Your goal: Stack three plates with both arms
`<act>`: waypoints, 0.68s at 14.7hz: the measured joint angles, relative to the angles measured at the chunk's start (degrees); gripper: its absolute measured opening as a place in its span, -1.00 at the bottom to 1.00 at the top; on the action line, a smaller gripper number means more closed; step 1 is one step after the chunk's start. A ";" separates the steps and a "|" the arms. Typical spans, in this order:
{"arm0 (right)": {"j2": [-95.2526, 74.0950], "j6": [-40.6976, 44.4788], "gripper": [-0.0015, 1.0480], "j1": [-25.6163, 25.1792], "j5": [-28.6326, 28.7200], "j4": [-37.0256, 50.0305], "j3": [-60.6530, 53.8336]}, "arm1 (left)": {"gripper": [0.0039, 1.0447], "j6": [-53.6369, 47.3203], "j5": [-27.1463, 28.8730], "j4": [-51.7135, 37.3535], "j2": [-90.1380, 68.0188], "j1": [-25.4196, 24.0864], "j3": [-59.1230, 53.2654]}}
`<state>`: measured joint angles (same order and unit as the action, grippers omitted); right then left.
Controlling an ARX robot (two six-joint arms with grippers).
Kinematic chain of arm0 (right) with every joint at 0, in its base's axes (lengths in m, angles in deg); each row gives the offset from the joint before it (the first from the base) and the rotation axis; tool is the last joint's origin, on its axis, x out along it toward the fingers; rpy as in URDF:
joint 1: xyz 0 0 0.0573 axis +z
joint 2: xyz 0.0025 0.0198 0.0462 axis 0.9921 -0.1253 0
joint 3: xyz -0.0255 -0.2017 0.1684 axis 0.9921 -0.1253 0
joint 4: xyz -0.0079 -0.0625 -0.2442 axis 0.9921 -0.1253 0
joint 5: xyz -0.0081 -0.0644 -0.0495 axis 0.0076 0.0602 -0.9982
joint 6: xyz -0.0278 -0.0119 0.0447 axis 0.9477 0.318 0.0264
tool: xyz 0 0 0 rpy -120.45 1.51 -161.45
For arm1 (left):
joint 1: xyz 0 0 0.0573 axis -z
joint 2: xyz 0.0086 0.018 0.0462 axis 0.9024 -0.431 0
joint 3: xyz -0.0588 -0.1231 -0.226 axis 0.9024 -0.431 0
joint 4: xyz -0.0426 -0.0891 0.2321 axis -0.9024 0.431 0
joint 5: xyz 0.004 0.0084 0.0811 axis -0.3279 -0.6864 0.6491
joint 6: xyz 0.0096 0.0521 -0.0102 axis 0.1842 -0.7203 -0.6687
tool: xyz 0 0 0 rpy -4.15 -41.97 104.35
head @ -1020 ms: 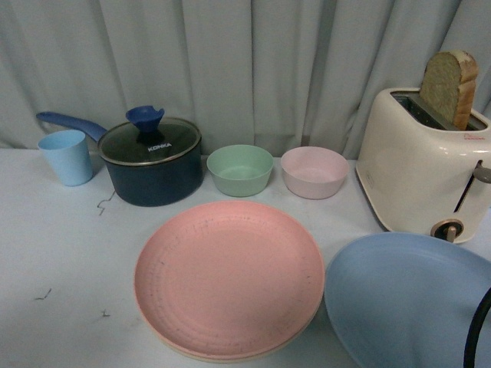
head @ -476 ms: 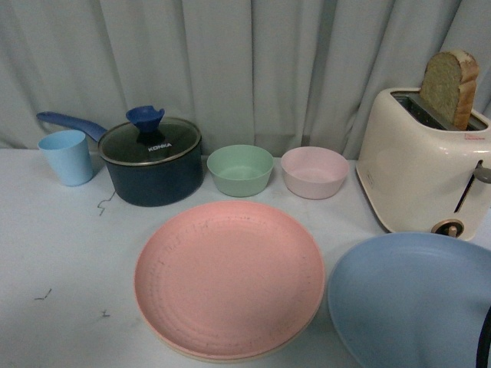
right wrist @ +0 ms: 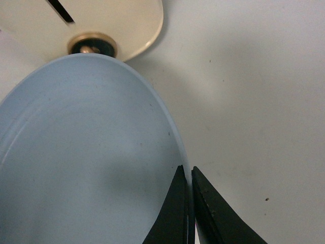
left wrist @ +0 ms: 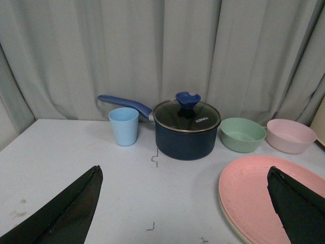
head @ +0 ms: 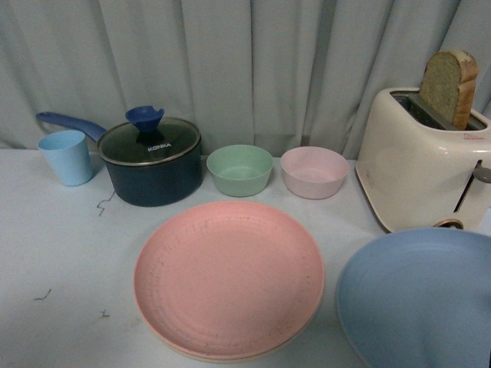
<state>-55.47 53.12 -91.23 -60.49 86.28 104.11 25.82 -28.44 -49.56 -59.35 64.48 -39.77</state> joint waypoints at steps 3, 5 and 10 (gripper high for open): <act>3.67 -0.15 -0.94 0.04 0.70 -1.99 -0.02 | 0.88 -0.02 0.00 -0.02 0.00 0.00 0.00; 12.26 -1.75 -0.94 1.27 2.47 -6.67 0.04 | 0.88 -0.02 0.00 -0.02 0.00 0.00 0.00; 20.17 -8.83 -0.94 14.12 2.45 -11.23 3.41 | 0.88 -0.02 0.00 -0.02 0.00 0.00 0.00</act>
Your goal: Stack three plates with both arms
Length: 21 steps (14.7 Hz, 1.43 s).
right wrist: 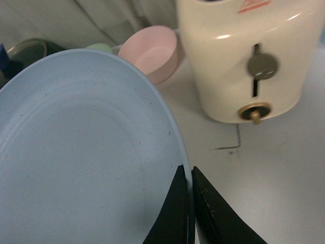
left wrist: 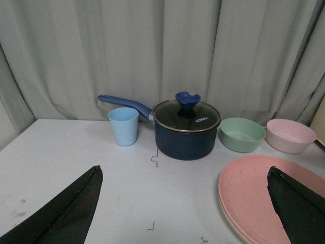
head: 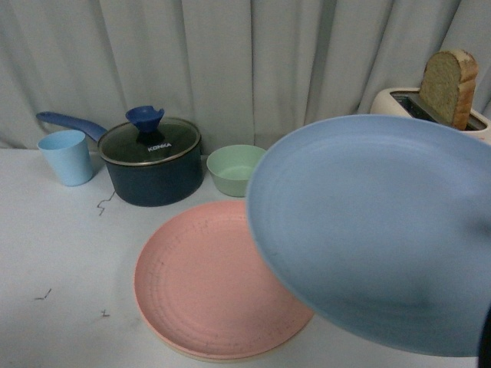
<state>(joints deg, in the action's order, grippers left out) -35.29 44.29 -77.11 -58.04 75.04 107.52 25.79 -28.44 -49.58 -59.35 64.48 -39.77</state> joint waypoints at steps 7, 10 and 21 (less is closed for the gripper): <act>-21.46 -8.33 -0.94 16.52 -7.69 2.86 12.87 | 0.88 0.00 0.00 0.00 0.00 0.00 0.00; -29.48 -9.03 -0.94 19.04 -9.79 0.13 19.45 | 0.88 0.00 0.00 0.00 0.00 0.00 0.00; -37.64 -9.18 -0.94 20.70 -15.19 -3.80 26.75 | 0.88 0.00 0.00 0.00 0.00 0.00 0.00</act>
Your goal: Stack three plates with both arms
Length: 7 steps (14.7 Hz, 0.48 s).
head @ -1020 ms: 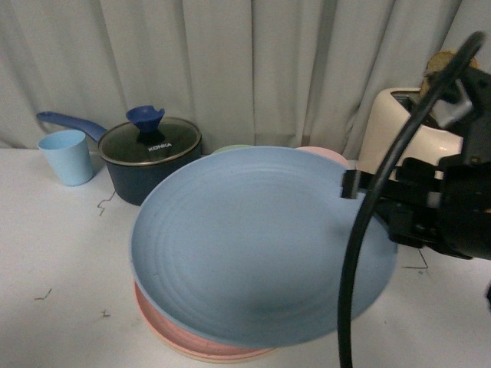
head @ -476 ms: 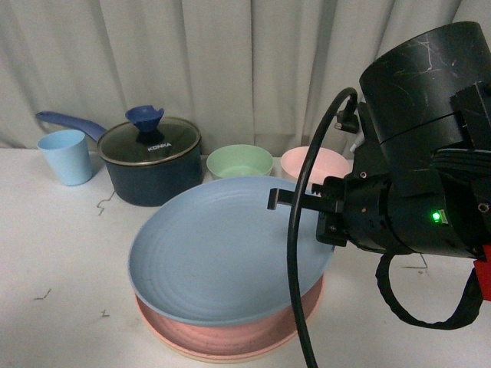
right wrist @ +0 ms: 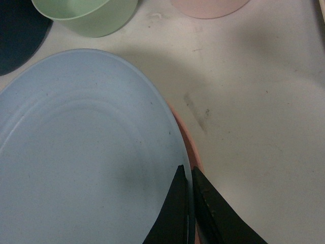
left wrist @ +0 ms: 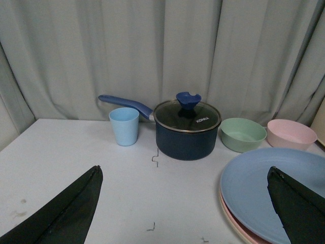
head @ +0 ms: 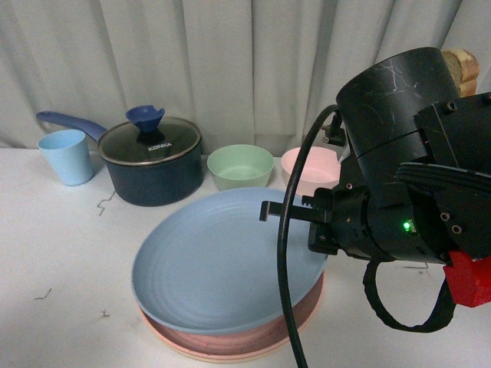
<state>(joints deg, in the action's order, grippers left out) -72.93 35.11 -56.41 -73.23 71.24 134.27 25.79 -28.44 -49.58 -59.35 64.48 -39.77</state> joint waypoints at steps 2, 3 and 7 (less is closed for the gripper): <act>-0.92 -0.04 -0.94 0.24 -0.02 0.24 0.02 | 0.88 0.00 0.00 0.00 0.00 0.00 0.00; -1.16 -0.02 -0.95 0.24 -0.02 0.35 0.02 | 0.88 0.00 0.00 0.02 0.00 0.00 0.00; -0.44 -0.17 -0.15 0.15 1.40 0.13 -0.70 | 0.88 0.00 0.00 0.00 0.00 0.00 0.00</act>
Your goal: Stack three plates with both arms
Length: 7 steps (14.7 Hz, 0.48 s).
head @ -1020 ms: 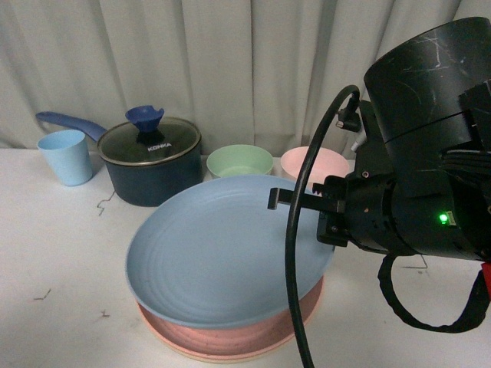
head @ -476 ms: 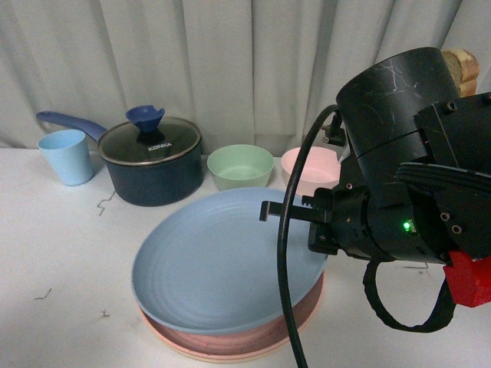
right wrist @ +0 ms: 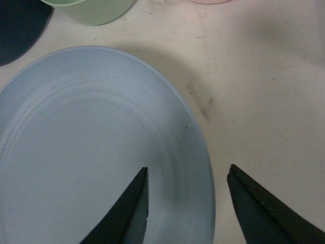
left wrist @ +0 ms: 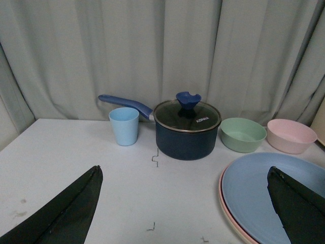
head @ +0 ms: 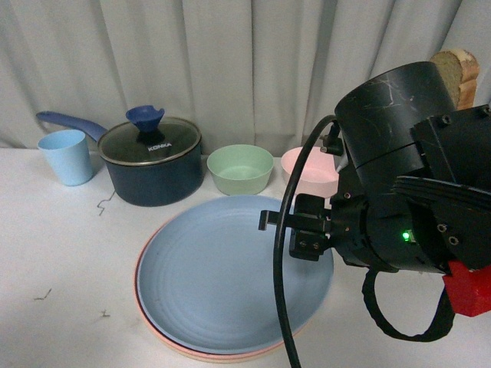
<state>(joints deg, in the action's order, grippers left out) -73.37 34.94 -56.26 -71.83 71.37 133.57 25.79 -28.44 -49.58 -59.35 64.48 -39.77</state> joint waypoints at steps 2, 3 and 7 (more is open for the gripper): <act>3.74 -0.83 0.26 -0.76 2.27 -0.04 -1.81 | 0.88 0.00 0.00 0.00 0.00 0.00 0.00; 7.02 -1.20 0.51 -1.68 3.93 0.24 -2.62 | 0.88 0.00 0.00 0.00 0.00 0.00 0.00; 21.86 -2.36 0.87 -5.99 9.46 1.79 -7.02 | 0.88 0.00 0.00 0.00 0.00 0.00 0.00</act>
<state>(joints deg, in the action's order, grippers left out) -51.51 32.58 -62.25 -62.37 73.16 126.56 25.79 -28.44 -49.58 -59.35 64.48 -39.77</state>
